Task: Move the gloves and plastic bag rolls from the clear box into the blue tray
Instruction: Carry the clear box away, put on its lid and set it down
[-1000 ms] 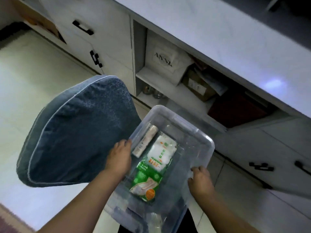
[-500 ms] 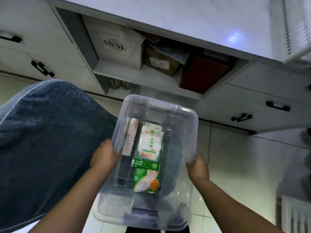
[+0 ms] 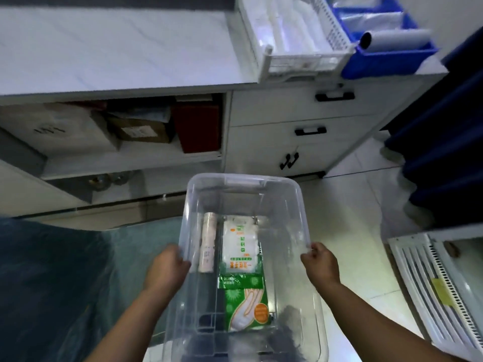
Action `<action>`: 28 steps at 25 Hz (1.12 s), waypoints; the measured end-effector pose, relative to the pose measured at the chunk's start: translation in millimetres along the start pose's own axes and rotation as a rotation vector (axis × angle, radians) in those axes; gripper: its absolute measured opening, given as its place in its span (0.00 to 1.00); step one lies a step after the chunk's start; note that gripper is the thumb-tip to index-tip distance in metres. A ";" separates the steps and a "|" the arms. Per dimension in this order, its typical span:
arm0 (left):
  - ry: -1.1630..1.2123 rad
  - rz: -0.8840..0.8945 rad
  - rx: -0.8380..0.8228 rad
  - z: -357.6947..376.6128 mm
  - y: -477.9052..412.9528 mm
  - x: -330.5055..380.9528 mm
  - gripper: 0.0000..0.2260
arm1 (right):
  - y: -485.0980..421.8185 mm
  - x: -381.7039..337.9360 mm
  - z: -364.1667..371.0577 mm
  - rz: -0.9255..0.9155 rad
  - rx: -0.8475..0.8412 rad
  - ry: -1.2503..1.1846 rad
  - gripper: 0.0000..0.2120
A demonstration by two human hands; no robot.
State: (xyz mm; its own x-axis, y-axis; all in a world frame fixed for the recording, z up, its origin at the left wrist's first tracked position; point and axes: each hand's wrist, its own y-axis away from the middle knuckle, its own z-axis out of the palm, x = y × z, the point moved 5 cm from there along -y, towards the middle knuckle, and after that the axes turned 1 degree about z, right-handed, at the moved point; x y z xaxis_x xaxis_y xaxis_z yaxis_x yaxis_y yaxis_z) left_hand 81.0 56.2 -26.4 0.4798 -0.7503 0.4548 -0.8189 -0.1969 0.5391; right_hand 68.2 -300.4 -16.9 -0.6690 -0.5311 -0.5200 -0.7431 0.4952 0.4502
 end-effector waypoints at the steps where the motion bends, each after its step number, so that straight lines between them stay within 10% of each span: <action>1: -0.011 0.028 0.003 9.2 3.2 22.7 0.08 | -7.2 12.9 -20.8 -0.008 0.020 -0.017 0.06; 14: -0.157 0.379 0.008 159.5 58.0 400.8 0.10 | -150.9 185.0 -332.2 0.041 0.314 -0.319 0.06; 28: -0.385 0.714 -0.141 241.6 -55.8 744.5 0.07 | -334.1 190.8 -522.3 0.204 0.609 -0.405 0.07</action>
State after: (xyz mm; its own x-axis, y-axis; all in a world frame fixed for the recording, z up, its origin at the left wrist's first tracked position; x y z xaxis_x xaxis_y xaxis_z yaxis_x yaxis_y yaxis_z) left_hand 407.8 -643.9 110.8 -0.3041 -0.8340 0.4604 -0.8265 0.4713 0.3078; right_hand 179.3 -926.3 112.6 -0.6457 -0.1526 -0.7482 -0.3852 0.9111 0.1466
